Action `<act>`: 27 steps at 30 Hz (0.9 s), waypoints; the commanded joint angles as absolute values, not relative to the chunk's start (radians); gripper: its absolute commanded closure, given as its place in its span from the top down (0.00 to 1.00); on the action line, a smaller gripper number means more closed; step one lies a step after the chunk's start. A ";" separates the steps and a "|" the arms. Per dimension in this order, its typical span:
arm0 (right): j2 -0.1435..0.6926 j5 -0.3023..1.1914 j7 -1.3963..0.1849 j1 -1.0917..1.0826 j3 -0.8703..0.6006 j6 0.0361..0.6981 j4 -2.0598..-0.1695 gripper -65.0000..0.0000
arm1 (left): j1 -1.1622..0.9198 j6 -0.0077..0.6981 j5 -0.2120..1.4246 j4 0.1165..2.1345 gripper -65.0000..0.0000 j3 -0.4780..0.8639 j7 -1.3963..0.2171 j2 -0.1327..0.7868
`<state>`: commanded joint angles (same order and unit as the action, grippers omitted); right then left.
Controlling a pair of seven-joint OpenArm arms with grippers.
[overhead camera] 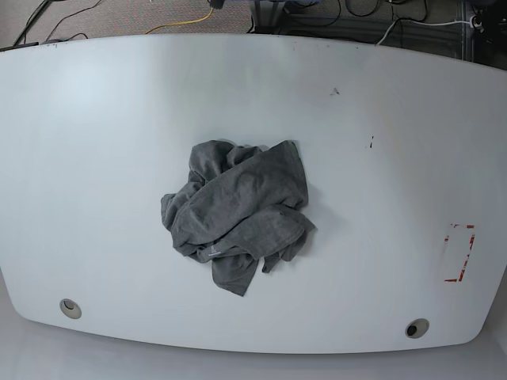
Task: Layout the t-shirt on the table in an organized manner, then fold the t-shirt properly
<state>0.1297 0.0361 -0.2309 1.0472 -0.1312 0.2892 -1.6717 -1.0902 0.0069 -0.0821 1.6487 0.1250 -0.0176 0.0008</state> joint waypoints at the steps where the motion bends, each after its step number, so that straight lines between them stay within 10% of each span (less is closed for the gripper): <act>1: 0.130 0.036 -0.231 1.063 -0.131 0.289 -1.698 0.05 | -1.104 0.007 -0.082 1.669 0.17 0.125 -0.018 0.001; 27: 0.130 0.036 -0.254 1.175 -0.133 0.285 -2.020 0.05 | -1.210 0.008 -0.081 1.969 0.17 0.127 -0.018 0.002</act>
<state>0.1297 0.0361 -0.2539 1.1745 -0.1327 0.2846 -2.0200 -1.2098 0.0084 -0.0806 1.9693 0.1266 -0.0176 0.0023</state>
